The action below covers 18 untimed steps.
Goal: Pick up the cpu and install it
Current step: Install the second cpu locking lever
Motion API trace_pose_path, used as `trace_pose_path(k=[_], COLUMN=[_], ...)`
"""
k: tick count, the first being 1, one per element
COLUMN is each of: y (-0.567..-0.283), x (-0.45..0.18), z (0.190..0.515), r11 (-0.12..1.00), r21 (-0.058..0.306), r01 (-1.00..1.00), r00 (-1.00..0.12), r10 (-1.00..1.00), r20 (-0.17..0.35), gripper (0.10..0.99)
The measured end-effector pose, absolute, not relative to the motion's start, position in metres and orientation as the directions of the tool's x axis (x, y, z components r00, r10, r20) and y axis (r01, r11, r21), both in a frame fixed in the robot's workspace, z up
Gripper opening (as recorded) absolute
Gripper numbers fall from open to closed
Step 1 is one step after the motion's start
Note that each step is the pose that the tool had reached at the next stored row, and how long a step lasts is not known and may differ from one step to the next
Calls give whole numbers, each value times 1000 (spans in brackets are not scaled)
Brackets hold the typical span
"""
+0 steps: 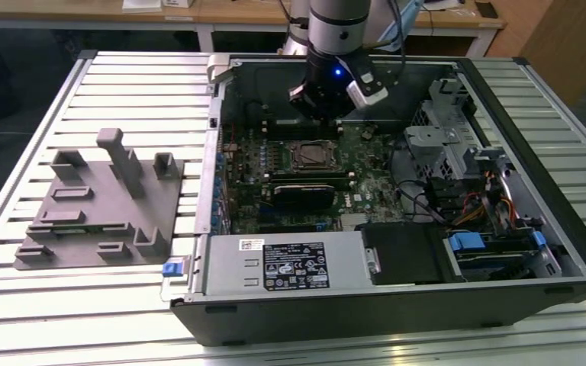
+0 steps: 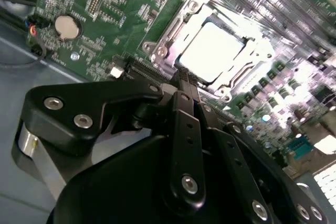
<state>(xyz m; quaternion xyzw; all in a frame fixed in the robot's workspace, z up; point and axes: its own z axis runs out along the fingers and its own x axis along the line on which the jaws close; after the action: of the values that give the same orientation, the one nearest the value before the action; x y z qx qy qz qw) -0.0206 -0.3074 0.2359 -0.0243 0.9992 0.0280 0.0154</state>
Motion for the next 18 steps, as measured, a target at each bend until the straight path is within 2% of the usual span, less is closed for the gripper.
trace_pose_path(k=[4,8,18], y=[-317,-321,-347], x=[-20,-19,-19], z=[236,236,236], r11=[997,997,997], r21=[55,57,57], r01=[-49,-47,-47], r00=[-998,-999,-999], r10=[-48,-48,-48], r20=[-30,2,5], gripper=[106,106,106])
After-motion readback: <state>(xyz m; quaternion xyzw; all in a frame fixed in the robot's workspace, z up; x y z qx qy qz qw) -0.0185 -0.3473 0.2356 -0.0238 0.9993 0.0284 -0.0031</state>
